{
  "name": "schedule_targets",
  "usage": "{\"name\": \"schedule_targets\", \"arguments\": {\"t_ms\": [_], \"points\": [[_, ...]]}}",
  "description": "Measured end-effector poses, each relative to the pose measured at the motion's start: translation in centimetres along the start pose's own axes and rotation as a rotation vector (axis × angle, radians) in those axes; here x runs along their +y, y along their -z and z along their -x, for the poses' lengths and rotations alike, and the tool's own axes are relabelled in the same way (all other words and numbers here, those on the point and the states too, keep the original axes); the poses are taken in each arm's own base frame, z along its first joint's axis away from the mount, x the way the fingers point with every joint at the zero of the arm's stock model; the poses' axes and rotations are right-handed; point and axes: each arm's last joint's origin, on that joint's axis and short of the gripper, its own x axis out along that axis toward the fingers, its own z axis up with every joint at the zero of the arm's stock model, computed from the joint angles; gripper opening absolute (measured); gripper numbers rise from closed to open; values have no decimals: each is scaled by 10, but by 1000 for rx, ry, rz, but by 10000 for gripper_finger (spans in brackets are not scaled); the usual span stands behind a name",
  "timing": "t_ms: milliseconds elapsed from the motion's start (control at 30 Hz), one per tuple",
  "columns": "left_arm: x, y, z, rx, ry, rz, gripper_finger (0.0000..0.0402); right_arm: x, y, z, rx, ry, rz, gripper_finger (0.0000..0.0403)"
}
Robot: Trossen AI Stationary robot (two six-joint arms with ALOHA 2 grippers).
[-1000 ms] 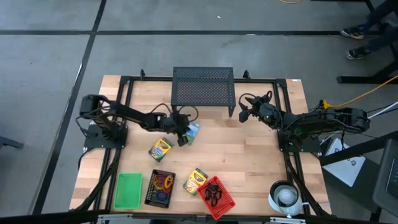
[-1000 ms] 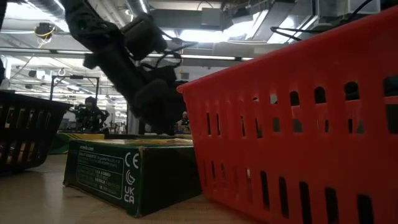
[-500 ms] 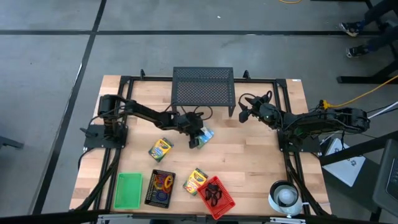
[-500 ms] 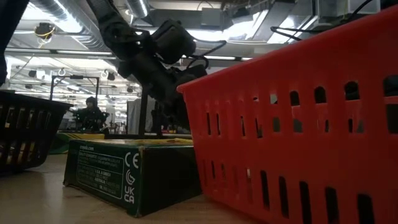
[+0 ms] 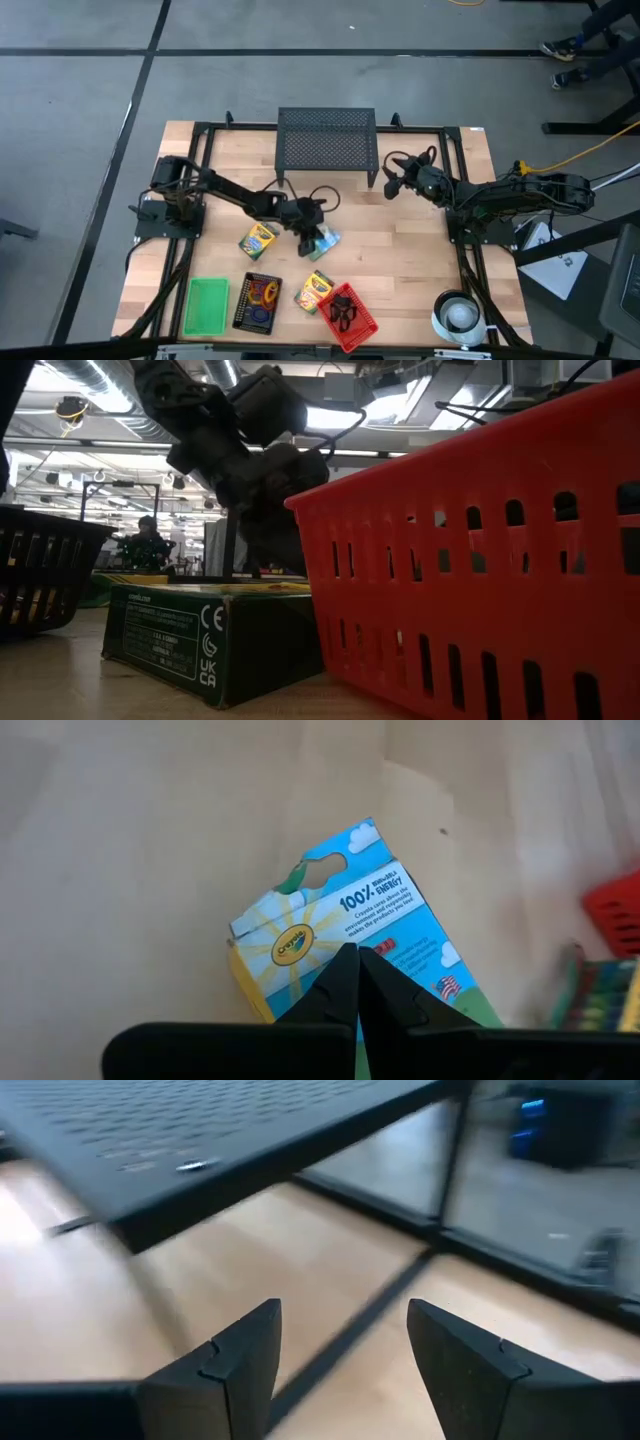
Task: Pick & Place Office Desk Supplies
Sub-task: Put the green crayon box into the green bin
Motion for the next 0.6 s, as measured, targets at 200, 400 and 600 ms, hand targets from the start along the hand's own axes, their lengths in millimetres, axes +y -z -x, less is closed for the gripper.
{"name": "schedule_targets", "arguments": {"t_ms": [200, 400, 600], "points": [[-12, 4, -2, 12, 28, 6, 2, 5, 2, 0, 49, -169, -40, 219], [-14, -4, 2, -64, 50, -31, 15, 5, 2, 1, 58, -188, -71, 219], [-20, -15, 25, -144, -10, -104, 57, 7, 2, 1, 70, -231, -72, 219]]}}
